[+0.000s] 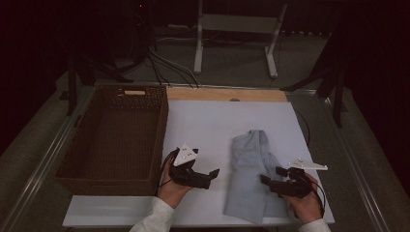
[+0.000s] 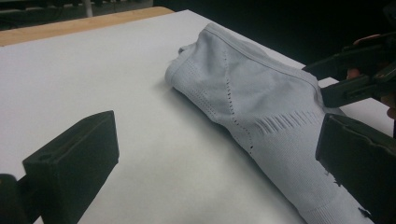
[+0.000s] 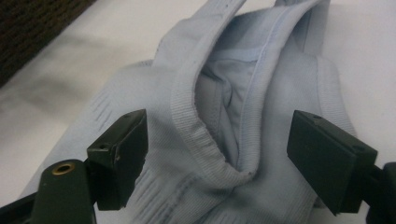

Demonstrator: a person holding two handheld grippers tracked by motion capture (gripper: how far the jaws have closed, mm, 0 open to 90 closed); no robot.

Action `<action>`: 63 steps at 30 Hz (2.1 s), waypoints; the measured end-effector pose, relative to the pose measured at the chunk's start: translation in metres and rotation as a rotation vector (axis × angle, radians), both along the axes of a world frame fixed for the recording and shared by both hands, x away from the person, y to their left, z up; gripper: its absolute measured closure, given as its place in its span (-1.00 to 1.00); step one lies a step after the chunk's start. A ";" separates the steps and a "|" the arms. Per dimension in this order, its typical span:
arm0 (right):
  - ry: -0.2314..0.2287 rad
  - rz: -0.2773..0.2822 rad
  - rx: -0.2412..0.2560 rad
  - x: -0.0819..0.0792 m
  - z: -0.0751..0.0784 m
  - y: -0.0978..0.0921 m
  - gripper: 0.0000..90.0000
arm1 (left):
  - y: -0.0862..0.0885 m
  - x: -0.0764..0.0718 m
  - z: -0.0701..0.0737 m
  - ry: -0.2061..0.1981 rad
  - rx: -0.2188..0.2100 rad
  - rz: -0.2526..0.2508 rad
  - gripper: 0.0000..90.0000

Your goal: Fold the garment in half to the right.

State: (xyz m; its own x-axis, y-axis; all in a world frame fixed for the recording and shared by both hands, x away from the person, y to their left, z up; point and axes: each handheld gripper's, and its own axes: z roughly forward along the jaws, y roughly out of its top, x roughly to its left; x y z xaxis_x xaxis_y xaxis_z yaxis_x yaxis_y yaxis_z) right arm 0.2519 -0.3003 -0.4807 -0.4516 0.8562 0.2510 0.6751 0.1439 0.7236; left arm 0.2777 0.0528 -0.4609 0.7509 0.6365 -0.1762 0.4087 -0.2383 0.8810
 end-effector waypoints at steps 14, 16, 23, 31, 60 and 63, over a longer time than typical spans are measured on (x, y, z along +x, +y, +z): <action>0.070 0.020 0.032 0.007 -0.005 0.002 -0.24 | 0.000 -0.001 0.000 0.001 -0.001 0.001 -0.99; 0.073 0.021 0.035 0.008 -0.005 0.003 -0.16 | 0.000 -0.001 0.000 0.000 -0.001 0.002 -1.00; 0.084 0.008 0.039 0.009 -0.005 0.000 0.34 | 0.001 -0.001 0.000 0.002 -0.002 0.002 -0.99; 0.071 0.019 0.017 0.007 -0.002 0.001 0.79 | 0.001 -0.001 -0.001 0.003 -0.003 0.002 -0.99; -0.060 0.015 0.018 0.002 0.024 -0.001 0.91 | 0.003 -0.001 0.000 -0.002 -0.005 0.013 -0.99; -0.071 0.008 0.018 0.003 0.027 -0.003 0.91 | 0.004 -0.001 0.000 -0.001 -0.007 0.014 -0.99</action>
State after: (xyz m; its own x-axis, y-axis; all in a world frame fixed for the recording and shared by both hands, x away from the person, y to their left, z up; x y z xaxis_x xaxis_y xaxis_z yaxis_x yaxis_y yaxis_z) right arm 0.2547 -0.3032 -0.4539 -0.4756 0.8482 0.2330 0.6205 0.1357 0.7724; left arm 0.2766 0.0563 -0.4606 0.7424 0.6454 -0.1799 0.4107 -0.2263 0.8832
